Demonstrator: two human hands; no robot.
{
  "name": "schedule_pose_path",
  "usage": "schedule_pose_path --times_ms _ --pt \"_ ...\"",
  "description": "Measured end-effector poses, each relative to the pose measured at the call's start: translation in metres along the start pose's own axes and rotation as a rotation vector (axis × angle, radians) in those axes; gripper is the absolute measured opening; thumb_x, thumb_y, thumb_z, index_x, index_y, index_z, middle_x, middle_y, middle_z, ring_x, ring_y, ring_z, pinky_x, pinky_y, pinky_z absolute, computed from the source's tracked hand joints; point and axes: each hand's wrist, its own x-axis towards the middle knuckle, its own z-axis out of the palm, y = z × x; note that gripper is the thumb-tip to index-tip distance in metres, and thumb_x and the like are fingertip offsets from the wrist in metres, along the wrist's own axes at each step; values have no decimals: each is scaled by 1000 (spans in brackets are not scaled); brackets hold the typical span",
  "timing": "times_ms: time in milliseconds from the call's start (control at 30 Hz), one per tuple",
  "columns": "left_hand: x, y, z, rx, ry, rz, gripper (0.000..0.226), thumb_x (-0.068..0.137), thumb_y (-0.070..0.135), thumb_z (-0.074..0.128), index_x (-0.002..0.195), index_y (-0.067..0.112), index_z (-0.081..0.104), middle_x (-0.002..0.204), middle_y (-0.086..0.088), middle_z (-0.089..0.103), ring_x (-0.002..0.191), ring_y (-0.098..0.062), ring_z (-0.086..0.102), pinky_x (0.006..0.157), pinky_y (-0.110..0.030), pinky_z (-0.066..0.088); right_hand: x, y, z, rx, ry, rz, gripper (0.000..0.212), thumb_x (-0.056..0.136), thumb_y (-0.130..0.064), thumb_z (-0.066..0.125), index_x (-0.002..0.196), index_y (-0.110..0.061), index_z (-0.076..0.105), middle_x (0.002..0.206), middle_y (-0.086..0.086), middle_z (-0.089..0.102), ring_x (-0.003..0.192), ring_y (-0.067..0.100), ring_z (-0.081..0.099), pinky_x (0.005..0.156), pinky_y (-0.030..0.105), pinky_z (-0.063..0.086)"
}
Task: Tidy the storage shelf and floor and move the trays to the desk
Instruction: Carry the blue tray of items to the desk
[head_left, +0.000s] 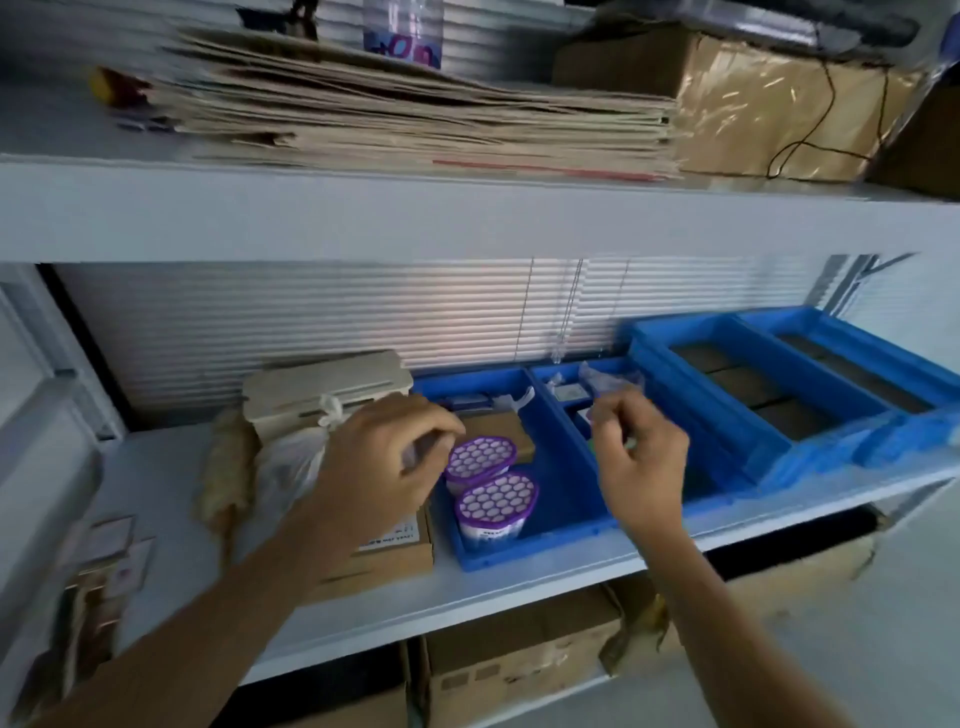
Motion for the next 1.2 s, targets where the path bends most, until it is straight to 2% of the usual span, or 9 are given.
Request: schedule_pose_path --times_ms 100,167,267,367,500,700,867,1067,1200 --pt "-44 -44 80 -63 -352 -379 16 89 25 64 94 40 64 94 17 64 85 5 60 76 -20 52 -52 99 23 -44 -204 742 27 92 -13 52 66 -10 60 64 12 60 58 19 53 55 33 41" --pt "-63 -73 123 -71 -443 -550 29 85 22 68 90 48 56 97 17 64 87 5 60 79 -25 53 -75 149 33 1 -310 1148 23 94 -15 53 74 -9 63 69 14 62 59 21 55 57 30 43" --pt "-74 -95 162 73 -502 -688 28 81 25 70 106 36 63 108 6 66 95 -8 61 84 -31 51 -88 191 49 141 -403 1461 25 98 -30 56 96 -5 58 84 13 62 71 23 59 70 34 49" --pt "-76 -105 184 92 -517 -831 36 84 25 68 119 25 62 116 2 62 104 -15 60 87 -33 50 -87 214 77 428 -330 1701 38 96 -39 61 117 -10 46 118 22 60 97 37 66 83 48 58" --pt "-76 -118 200 55 -515 -912 34 87 21 63 121 24 61 119 0 64 103 -16 61 87 -35 51 -87 233 117 405 -136 1689 36 96 -25 61 122 -5 47 101 26 68 74 38 74 56 42 61" --pt "-60 -143 201 78 -494 -942 31 91 20 59 122 25 60 119 0 64 99 -14 62 84 -33 53 -93 221 106 256 -24 1661 41 96 -18 59 131 -9 41 100 25 65 57 34 73 45 36 58" --pt "-40 -160 206 114 -557 -908 32 93 25 56 125 26 57 120 -3 61 86 -14 64 73 -33 55 -129 201 66 175 -4 1612 34 95 -16 56 125 -7 42 97 23 63 60 36 72 50 41 61" --pt "-12 -172 233 137 -673 -755 47 91 26 60 136 16 50 133 -14 55 116 -31 56 91 -40 47 -176 179 10 48 11 1571 26 94 -11 51 119 -5 49 96 25 66 61 37 71 61 50 62" --pt "3 -181 260 201 -785 -695 69 87 41 61 147 17 36 146 -16 43 130 -35 44 104 -47 42 -205 165 -25 -38 13 1593 25 94 -13 53 117 -4 50 98 22 66 72 37 72 65 51 63"
